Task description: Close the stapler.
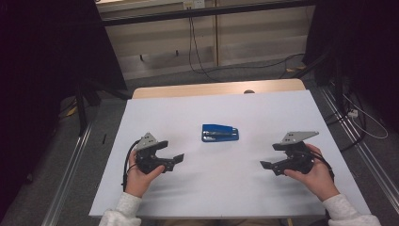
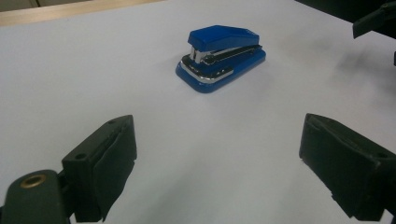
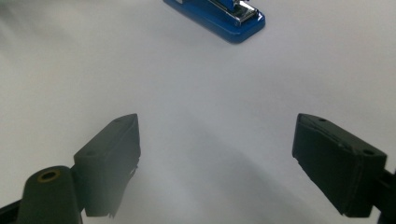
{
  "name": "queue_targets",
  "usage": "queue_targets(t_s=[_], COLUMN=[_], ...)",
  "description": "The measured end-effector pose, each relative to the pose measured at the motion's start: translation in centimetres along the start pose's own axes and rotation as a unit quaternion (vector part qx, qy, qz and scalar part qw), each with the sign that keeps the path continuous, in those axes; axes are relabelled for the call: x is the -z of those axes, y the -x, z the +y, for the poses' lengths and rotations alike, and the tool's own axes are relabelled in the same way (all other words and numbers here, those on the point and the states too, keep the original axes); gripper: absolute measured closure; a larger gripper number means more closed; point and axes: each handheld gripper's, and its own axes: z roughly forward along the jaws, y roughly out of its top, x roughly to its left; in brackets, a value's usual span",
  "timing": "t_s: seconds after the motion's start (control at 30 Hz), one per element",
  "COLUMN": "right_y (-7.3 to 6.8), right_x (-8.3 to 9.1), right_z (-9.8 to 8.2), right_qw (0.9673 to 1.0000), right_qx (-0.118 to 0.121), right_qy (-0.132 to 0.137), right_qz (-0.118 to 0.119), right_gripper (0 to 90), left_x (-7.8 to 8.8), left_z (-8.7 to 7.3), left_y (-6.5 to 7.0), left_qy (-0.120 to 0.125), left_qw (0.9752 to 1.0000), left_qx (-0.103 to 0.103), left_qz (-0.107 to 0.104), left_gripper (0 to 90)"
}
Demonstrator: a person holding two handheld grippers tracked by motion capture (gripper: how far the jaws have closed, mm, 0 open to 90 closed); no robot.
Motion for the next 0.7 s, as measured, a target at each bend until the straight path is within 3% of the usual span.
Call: queue_targets(t_s=[0.33, 0.37, 0.7], right_y=[-0.4, -0.4, -0.6], right_x=[0.6, 0.7, 0.7], right_z=[-0.7, -0.8, -0.7], right_qw=[0.9999, 0.9999, 0.9998], right_qx=[0.009, 0.011, 0.020], right_qy=[-0.008, -0.009, -0.005], right_qz=[-0.003, -0.001, -0.001], right_gripper=[14.7, 14.4, 14.4], left_x=[2.5, 3.1, 4.1], left_z=[-1.8, -2.2, -3.0], left_y=[-0.4, -0.5, -0.7], left_qy=[-0.004, -0.004, -0.002], left_qw=[1.0000, 1.0000, 0.9999], left_qx=[-0.005, 0.002, 0.005], left_qz=[0.007, 0.007, 0.015], left_gripper=[9.9, 9.9, 9.0])
